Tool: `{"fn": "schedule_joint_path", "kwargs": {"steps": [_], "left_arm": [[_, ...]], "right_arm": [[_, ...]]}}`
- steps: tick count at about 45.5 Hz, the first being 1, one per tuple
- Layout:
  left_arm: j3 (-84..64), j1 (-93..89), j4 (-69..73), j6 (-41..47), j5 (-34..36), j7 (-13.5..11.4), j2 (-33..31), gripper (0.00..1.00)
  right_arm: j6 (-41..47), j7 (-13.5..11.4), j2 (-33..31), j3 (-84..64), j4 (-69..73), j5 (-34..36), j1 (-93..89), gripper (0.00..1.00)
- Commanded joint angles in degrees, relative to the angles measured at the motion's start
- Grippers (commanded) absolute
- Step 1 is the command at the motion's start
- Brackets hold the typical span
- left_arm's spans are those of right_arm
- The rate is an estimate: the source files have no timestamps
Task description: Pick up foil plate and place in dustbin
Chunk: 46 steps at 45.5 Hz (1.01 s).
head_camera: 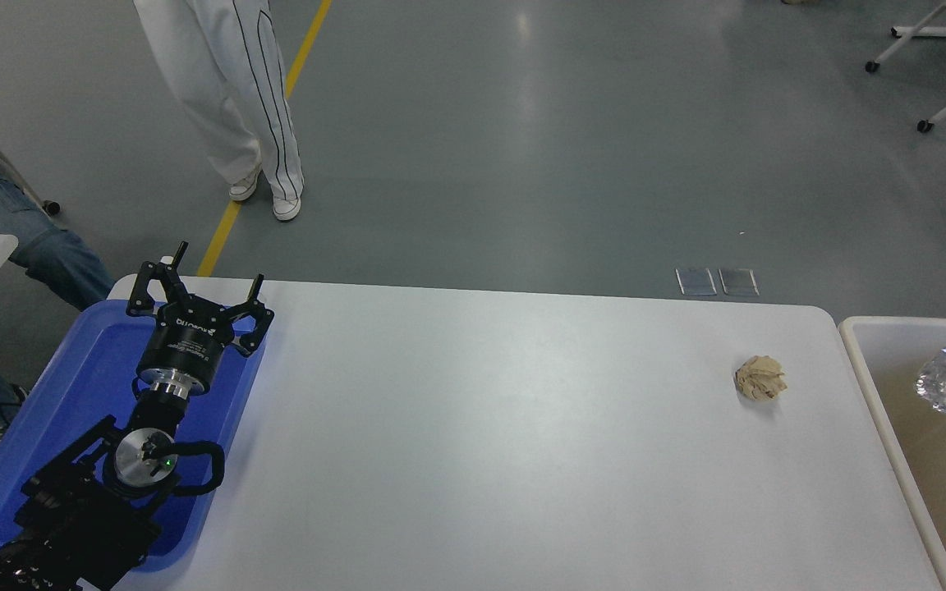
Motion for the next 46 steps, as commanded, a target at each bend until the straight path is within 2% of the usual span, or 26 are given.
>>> {"fn": "schedule_joint_path", "kwargs": {"steps": [1, 17, 26, 46], "left_arm": [[0.00, 0.00, -0.03, 0.00, -0.01, 0.00, 0.00, 1.00], [0.00, 0.00, -0.03, 0.00, -0.01, 0.00, 0.00, 1.00], [-0.08, 0.00, -0.03, 0.00, -0.01, 0.00, 0.00, 1.00], [0.00, 0.00, -0.03, 0.00, 0.07, 0.00, 0.00, 1.00]], "right_arm": [[-4.05, -0.09, 5.54, 4.64, -6.62, 2.05, -5.00, 0.00], [-7.31, -0.18, 7.48, 7.82, -6.71, 3.28, -7.02, 0.00], [-7.40, -2.11, 8.18, 7.82, -7.68, 3.28, -7.37, 0.00], [-7.58, -2.02, 8.45, 7.73, -7.76, 3.29, -7.81, 0.01]]}}
